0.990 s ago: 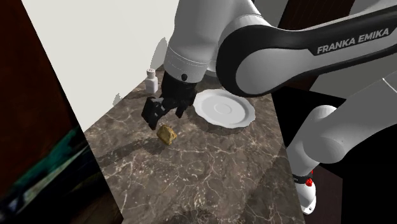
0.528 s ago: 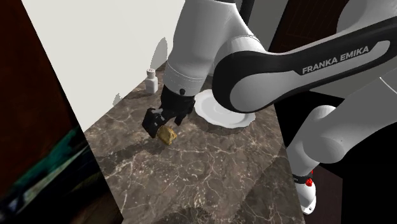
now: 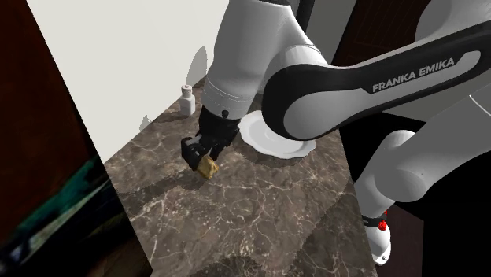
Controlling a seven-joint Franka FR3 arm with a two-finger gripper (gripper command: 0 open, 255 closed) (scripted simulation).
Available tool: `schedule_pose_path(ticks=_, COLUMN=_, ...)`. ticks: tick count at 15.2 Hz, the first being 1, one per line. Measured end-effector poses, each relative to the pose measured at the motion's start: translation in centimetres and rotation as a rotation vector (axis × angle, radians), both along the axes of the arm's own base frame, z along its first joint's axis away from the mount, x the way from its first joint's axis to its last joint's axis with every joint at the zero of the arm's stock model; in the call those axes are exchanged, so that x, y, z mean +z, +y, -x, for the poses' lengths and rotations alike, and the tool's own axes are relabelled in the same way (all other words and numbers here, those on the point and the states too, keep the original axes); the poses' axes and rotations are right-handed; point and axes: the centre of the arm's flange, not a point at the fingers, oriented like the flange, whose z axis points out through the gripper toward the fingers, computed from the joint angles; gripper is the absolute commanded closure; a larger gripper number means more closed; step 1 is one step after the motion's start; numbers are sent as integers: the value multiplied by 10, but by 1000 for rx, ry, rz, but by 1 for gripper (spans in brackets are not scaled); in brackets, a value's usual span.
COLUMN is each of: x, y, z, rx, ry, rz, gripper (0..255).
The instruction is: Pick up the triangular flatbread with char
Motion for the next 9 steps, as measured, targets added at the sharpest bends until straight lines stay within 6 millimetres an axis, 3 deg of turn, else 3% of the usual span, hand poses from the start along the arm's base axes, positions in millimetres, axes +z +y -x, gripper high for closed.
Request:
schedule_pose_path(ticks=4, x=5, y=1, z=0, rx=0, ry=1, rz=0, gripper=255)
schedule_pose_path(ticks=9, x=30, y=1, z=0, rx=1, ry=1, rz=0, gripper=255)
